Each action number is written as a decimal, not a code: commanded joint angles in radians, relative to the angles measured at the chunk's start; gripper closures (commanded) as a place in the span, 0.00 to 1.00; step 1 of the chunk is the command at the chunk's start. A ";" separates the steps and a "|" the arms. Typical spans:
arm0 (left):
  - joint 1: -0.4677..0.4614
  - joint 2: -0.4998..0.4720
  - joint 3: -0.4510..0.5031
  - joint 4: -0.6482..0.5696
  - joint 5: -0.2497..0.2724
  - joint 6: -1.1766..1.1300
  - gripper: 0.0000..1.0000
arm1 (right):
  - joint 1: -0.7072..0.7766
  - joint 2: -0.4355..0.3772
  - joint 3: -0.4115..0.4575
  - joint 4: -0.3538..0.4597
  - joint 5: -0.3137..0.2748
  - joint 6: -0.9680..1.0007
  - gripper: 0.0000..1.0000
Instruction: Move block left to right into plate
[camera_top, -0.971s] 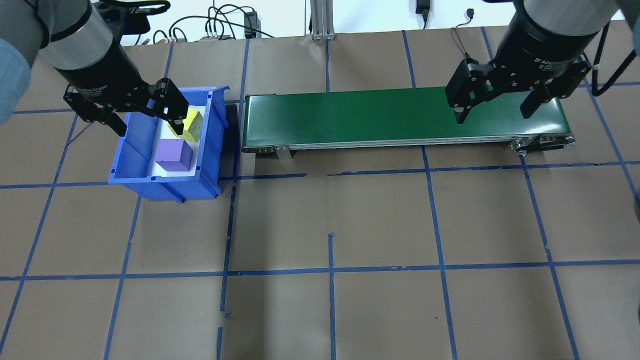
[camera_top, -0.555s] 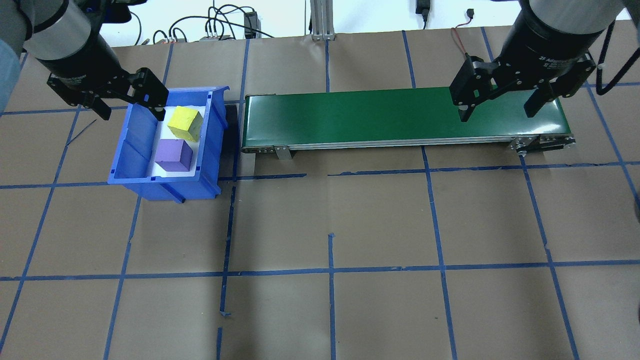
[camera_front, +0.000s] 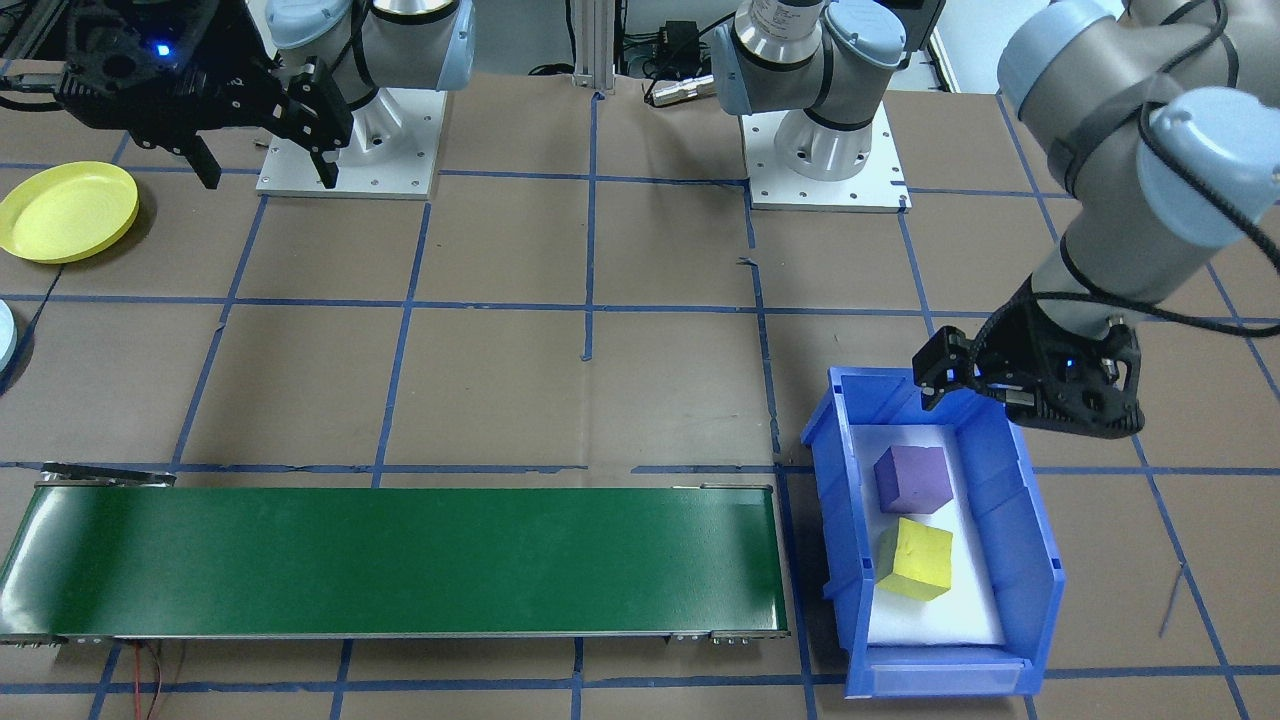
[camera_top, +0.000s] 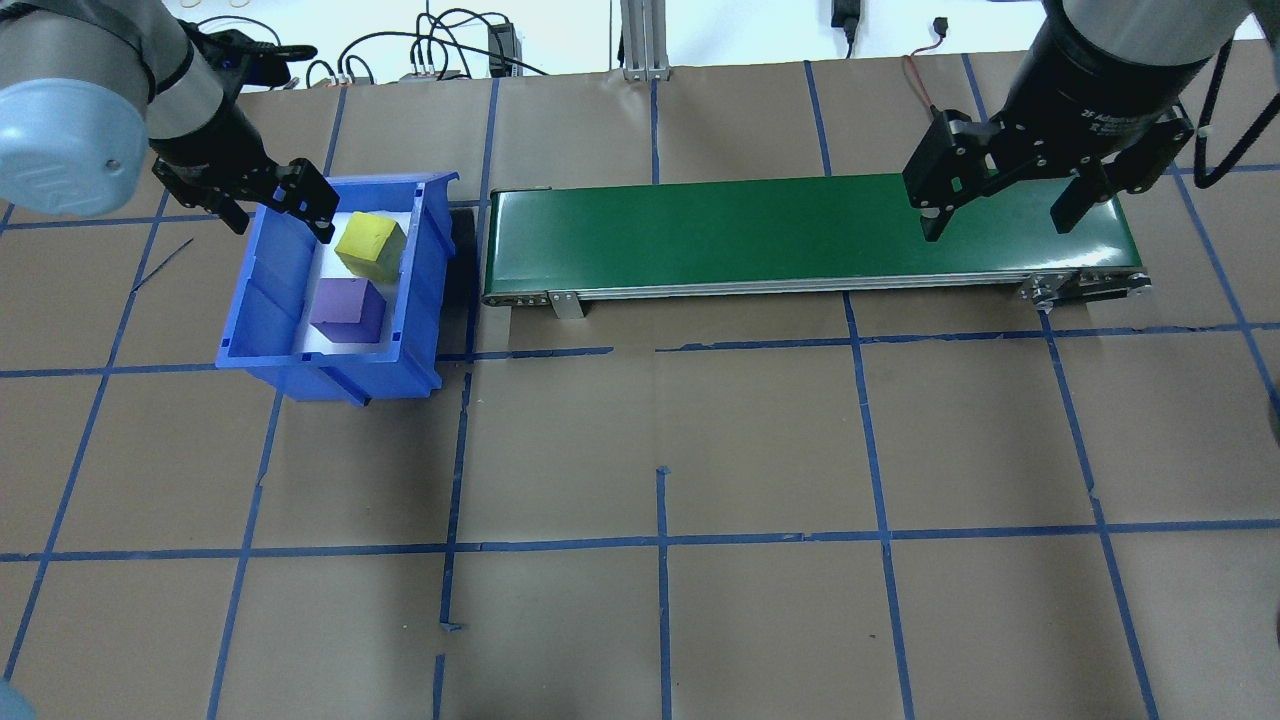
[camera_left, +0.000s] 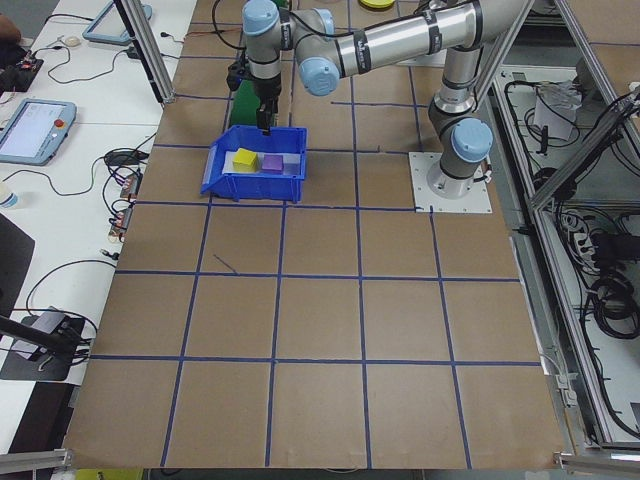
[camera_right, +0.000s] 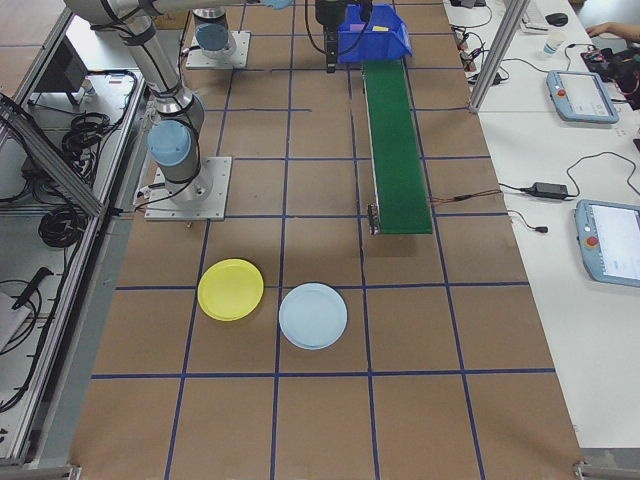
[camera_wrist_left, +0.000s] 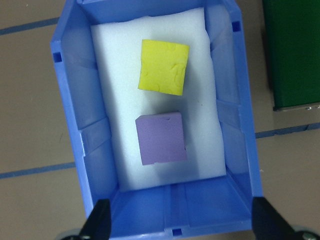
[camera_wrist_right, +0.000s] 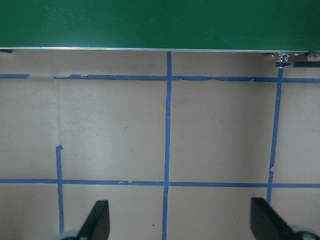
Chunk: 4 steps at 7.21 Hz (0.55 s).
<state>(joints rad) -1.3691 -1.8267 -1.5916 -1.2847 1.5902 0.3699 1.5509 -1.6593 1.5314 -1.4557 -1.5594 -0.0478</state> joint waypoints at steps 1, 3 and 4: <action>0.002 -0.092 -0.013 0.077 -0.001 0.004 0.00 | 0.000 0.001 0.003 -0.002 0.002 0.000 0.00; 0.002 -0.149 -0.065 0.149 0.002 0.006 0.00 | 0.000 0.001 0.003 -0.002 -0.001 -0.001 0.00; 0.002 -0.158 -0.094 0.156 -0.006 0.001 0.02 | 0.000 0.001 0.003 -0.002 -0.002 0.000 0.00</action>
<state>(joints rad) -1.3668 -1.9651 -1.6518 -1.1493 1.5902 0.3746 1.5509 -1.6582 1.5339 -1.4572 -1.5598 -0.0487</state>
